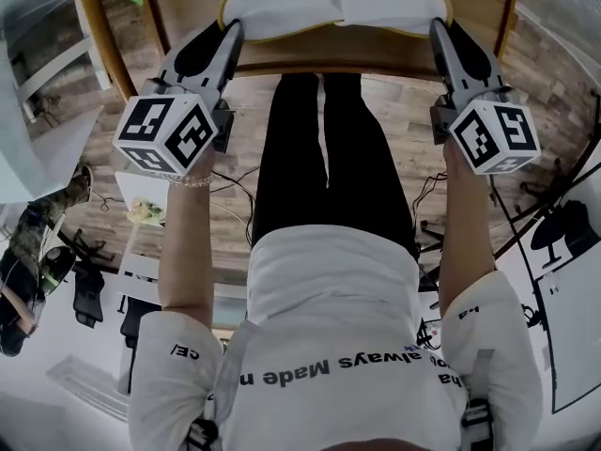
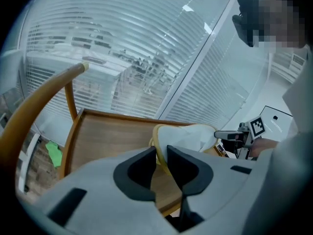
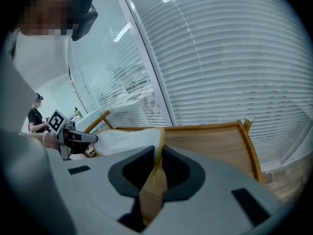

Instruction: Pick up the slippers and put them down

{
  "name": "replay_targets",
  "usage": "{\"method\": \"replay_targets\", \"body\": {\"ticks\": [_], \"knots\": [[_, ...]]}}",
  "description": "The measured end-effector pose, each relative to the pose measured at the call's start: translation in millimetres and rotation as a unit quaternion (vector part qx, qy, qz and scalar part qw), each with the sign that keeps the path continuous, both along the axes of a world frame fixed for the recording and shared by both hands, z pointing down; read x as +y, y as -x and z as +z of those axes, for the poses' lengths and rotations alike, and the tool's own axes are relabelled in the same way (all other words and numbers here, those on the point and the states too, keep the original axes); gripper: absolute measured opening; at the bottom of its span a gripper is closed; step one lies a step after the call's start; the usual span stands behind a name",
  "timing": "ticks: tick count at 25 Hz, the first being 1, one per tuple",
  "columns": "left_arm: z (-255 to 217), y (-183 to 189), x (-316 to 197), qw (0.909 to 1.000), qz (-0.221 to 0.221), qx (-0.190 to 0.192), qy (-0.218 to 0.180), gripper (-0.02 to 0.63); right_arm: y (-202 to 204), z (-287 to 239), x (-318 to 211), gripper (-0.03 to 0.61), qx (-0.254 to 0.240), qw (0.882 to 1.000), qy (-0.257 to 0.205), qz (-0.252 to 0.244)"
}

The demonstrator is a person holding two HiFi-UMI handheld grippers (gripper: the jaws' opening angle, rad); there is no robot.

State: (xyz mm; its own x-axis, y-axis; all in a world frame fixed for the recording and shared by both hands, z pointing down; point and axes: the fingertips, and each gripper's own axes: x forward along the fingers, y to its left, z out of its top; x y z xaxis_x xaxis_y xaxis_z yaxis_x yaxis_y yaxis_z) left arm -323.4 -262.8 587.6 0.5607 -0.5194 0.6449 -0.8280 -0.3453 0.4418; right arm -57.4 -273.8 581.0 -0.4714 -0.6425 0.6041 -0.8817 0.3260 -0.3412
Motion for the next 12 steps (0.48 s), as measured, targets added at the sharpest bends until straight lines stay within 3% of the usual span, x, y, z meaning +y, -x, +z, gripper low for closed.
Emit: {"method": "replay_targets", "body": {"ticks": [12], "knots": [[-98.0, -11.6, -11.6, 0.9989, -0.006, -0.004, -0.046, 0.075, -9.1, -93.8, -7.3, 0.051, 0.003, 0.999, -0.039, -0.001]]}}
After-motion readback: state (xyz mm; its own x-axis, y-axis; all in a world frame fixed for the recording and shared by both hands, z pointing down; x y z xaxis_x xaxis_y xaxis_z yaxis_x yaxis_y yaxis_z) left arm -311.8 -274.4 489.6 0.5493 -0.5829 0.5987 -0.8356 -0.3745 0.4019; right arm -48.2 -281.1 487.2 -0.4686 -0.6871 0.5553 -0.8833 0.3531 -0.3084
